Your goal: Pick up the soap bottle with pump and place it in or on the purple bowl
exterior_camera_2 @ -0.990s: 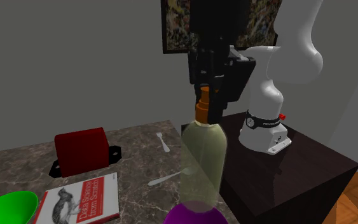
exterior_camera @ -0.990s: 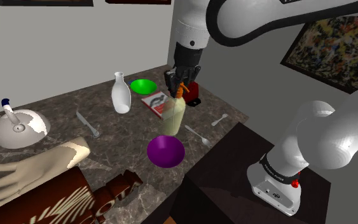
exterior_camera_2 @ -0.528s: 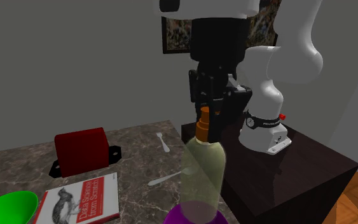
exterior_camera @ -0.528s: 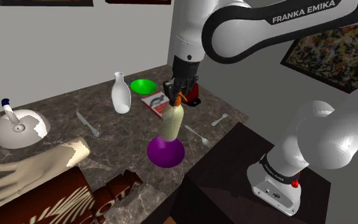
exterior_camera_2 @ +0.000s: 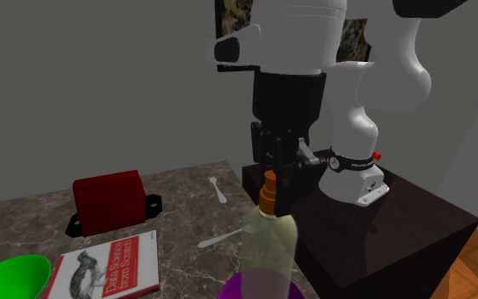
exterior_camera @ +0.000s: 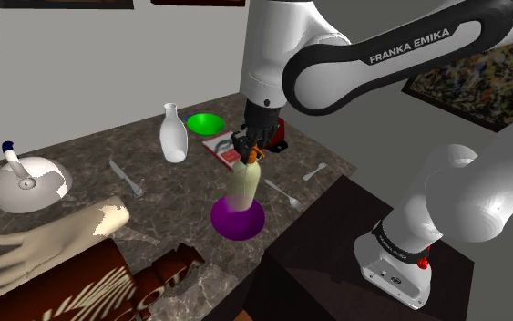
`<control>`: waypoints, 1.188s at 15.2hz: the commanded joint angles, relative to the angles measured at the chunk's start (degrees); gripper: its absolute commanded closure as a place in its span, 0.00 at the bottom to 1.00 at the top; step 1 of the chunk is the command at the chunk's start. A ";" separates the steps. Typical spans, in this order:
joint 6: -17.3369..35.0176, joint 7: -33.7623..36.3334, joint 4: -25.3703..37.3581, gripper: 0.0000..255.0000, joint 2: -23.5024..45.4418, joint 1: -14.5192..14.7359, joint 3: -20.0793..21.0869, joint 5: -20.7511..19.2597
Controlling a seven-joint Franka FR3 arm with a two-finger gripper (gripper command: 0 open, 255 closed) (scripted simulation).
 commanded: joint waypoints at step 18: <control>12.77 1.15 -5.14 1.00 7.67 -0.35 0.94 -1.30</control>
